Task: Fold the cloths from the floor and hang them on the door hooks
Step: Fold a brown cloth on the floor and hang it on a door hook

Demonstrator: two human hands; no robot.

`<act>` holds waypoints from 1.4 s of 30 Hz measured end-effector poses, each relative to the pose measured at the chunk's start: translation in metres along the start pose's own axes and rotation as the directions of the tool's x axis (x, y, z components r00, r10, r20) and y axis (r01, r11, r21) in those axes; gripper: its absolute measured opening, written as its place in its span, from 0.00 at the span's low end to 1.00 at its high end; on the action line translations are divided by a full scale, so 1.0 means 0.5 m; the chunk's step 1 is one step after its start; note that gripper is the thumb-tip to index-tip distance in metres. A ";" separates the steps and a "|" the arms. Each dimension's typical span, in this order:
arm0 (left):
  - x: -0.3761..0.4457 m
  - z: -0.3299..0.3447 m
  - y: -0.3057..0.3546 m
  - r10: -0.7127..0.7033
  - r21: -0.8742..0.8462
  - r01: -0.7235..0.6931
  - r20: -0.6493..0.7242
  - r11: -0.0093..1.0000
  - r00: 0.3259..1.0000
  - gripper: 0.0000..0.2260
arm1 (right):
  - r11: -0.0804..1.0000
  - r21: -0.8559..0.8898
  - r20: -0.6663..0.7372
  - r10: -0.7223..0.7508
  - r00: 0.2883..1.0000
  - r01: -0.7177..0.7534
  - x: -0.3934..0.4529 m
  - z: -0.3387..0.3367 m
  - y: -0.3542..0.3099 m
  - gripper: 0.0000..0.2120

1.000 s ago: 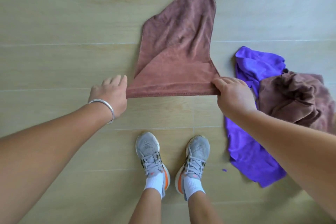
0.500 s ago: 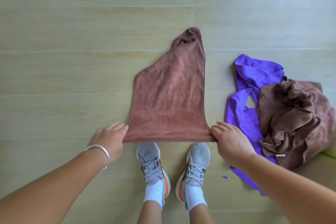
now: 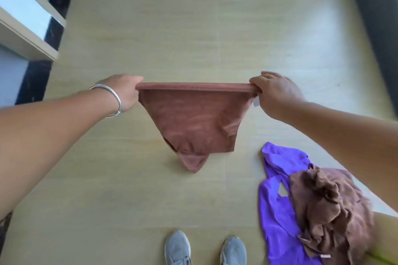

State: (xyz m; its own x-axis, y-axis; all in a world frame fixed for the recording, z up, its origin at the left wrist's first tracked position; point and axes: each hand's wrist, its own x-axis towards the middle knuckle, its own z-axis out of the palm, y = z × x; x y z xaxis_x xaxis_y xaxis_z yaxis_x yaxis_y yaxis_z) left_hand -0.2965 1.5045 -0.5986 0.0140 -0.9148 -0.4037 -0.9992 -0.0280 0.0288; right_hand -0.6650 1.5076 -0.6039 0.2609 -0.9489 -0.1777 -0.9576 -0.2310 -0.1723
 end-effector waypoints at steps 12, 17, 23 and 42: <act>-0.108 -0.187 0.024 0.046 0.054 -0.040 -0.115 0.998 0.992 0.18 | 0.997 -0.025 -0.060 -0.069 0.996 0.067 -0.047 -0.190 -0.002 0.14; -0.178 0.018 0.025 0.099 0.068 -0.100 0.022 0.993 0.995 0.23 | 0.999 0.008 0.088 -0.054 0.995 0.053 -0.161 -0.012 0.005 0.17; -0.281 0.314 0.026 0.105 0.070 -0.129 0.281 0.989 0.954 0.26 | 0.998 0.051 0.297 -0.042 0.954 0.028 -0.325 0.215 0.004 0.23; -0.187 0.656 -0.011 -0.152 -0.312 0.258 0.326 0.914 0.933 0.05 | 0.961 0.181 0.318 0.145 0.937 -0.210 -0.337 0.594 0.057 0.04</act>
State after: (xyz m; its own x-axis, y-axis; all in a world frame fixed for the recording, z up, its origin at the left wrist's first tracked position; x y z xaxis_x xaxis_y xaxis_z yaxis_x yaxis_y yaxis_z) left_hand -0.3048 1.7224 -0.8612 0.1530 -0.7177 -0.6794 -0.8981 -0.3878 0.2074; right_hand -0.7000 1.7247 -0.8667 0.1441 -0.8544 -0.4993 -0.9527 0.0166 -0.3033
